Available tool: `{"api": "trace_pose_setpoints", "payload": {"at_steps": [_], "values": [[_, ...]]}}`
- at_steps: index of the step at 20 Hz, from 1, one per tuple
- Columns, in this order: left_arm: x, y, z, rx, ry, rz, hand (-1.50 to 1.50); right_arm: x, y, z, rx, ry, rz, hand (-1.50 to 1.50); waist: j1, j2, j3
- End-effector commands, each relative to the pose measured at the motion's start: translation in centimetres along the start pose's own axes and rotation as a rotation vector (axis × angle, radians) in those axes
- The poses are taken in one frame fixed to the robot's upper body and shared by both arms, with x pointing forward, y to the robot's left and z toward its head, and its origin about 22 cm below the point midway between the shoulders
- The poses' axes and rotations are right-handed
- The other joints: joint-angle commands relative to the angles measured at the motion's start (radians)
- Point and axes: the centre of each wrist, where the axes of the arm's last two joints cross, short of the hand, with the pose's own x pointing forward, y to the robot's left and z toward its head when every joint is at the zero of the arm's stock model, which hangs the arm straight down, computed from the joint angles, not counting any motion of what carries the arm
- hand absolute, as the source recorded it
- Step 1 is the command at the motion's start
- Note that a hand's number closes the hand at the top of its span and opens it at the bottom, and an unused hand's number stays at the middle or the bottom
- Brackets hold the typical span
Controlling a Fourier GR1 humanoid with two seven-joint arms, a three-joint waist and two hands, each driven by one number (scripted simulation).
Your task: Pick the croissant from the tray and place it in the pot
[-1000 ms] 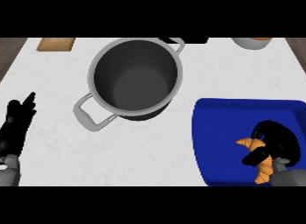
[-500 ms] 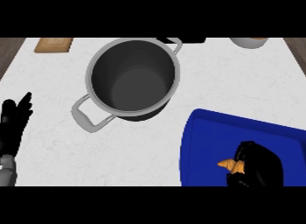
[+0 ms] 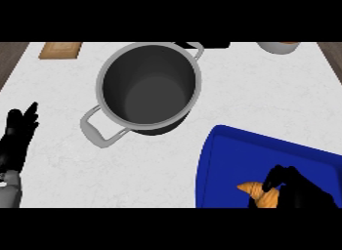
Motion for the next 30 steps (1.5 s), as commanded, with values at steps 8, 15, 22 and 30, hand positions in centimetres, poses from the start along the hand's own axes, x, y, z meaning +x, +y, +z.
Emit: {"api": "trace_pose_setpoints", "payload": {"at_steps": [8, 15, 22, 30], "values": [[0.7, -0.9, 0.3, -0.035, -0.017, -0.016, 0.00, 6.7, -9.1, 3.6, -0.408, -0.202, -0.259, 1.50, 0.022, 0.004, -0.001], [1.3, -0.7, -0.7, -0.031, -0.034, -0.008, 0.00, 11.2, -11.0, 1.8, -0.348, -0.242, -0.260, 1.50, 0.044, 0.009, -0.003], [1.4, -1.9, -0.5, -0.037, -0.040, 0.004, 0.00, 15.5, -11.4, -2.8, -0.209, -0.218, -0.263, 1.50, 0.058, 0.013, -0.002], [1.0, -2.4, -0.7, -0.058, -0.038, -0.013, 0.00, 21.3, -10.0, -7.9, -0.060, -0.186, -0.250, 1.50, 0.068, 0.017, -0.001]]}}
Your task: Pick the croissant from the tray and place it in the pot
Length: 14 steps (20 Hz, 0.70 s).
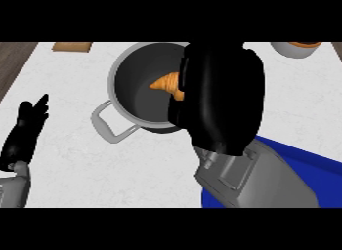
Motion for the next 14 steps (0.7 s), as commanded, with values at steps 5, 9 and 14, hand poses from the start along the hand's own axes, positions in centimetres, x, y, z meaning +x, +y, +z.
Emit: {"api": "trace_pose_setpoints", "payload": {"at_steps": [5, 9, 14], "values": [[-0.5, -0.5, -0.3, -0.011, -0.015, -0.007, 0.00, 1.9, 6.5, -4.0, 0.195, 0.194, 0.009, 1.50, 0.016, 0.006, 0.000], [0.3, -0.6, -0.1, -0.009, -0.009, -0.013, 0.00, 0.1, 7.1, -5.8, 0.280, 0.314, -0.140, -1.50, 0.009, 0.005, 0.002], [-0.1, -0.4, -0.8, 0.000, -0.028, -0.011, 0.00, -0.1, 10.1, -6.0, 0.251, 0.278, -0.270, -1.50, 0.010, 0.009, 0.002]]}}
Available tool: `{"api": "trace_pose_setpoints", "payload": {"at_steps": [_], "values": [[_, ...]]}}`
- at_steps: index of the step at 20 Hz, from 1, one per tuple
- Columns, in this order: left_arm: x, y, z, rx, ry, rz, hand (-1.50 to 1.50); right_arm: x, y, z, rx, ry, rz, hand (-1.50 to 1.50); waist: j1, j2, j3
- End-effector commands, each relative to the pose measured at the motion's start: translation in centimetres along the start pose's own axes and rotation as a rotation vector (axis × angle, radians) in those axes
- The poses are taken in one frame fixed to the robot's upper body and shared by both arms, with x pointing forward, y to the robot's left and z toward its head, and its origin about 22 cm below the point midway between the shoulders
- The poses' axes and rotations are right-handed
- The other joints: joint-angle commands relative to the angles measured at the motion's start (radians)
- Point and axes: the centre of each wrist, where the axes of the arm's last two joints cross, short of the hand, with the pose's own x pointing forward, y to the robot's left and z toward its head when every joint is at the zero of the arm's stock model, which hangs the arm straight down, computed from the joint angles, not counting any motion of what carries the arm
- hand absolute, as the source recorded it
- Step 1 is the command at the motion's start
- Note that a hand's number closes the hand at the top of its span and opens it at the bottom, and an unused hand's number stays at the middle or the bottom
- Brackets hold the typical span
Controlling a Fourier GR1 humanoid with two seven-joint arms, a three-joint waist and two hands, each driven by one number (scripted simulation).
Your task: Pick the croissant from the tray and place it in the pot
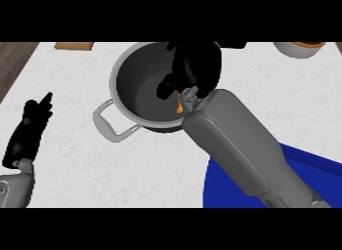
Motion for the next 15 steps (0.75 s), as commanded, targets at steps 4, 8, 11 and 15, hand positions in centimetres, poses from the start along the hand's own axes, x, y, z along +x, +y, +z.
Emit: {"api": "trace_pose_setpoints", "payload": {"at_steps": [4, 8, 11, 15], "values": [[-0.2, -0.1, -0.1, -0.018, -0.002, -0.002, 0.00, 0.2, 1.1, -0.7, -0.122, 0.069, -0.370, -1.50, 0.010, 0.001, 0.000], [0.0, 0.4, 0.1, 0.004, 0.022, 0.002, 0.00, -1.0, 0.5, -1.2, -0.278, 0.054, -0.568, -1.50, -0.013, -0.007, 0.002], [-1.1, 0.7, -0.1, 0.033, 0.038, 0.013, 0.00, -1.3, 0.9, -1.3, -0.356, 0.083, -0.636, -1.50, -0.033, -0.009, 0.000], [-1.8, 1.2, 0.3, 0.044, 0.054, 0.016, 0.00, -4.7, 2.0, -0.1, -0.426, 0.096, -0.667, -1.50, -0.071, -0.018, 0.001]]}}
